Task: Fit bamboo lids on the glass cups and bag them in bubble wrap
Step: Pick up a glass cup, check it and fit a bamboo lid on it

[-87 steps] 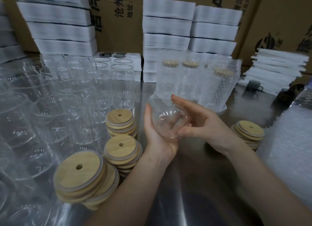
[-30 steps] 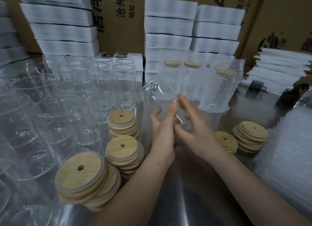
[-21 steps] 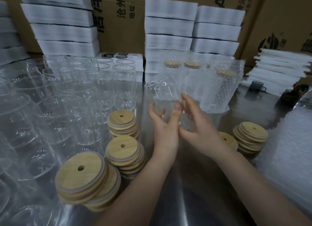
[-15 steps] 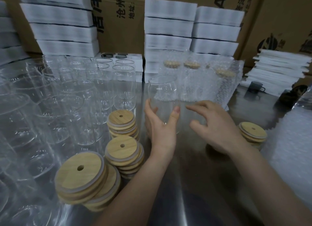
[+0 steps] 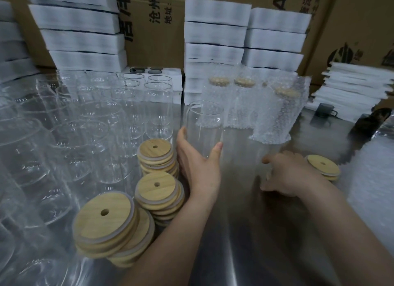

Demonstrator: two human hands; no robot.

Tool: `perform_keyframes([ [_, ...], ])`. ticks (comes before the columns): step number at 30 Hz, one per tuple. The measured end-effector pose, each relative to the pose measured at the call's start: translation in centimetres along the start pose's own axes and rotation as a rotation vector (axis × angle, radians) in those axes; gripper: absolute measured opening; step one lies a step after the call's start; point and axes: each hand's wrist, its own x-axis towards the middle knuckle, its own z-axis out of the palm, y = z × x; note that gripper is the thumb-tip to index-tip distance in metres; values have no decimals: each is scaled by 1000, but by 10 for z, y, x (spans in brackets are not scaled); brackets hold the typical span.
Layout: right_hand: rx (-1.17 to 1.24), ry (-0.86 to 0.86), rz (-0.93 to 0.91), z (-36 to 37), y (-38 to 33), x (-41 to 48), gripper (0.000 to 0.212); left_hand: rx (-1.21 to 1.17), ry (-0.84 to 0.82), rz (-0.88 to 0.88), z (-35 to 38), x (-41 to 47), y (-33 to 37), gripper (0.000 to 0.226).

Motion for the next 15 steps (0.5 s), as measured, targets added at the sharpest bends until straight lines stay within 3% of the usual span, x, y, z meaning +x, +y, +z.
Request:
perform_keyframes([
  [10,245,162,10,3,1,12,47,168,39,54,1,0,-3,99],
  [15,732,377,-32,7,-7,15,6,240,68,137,0,-5,2,101],
])
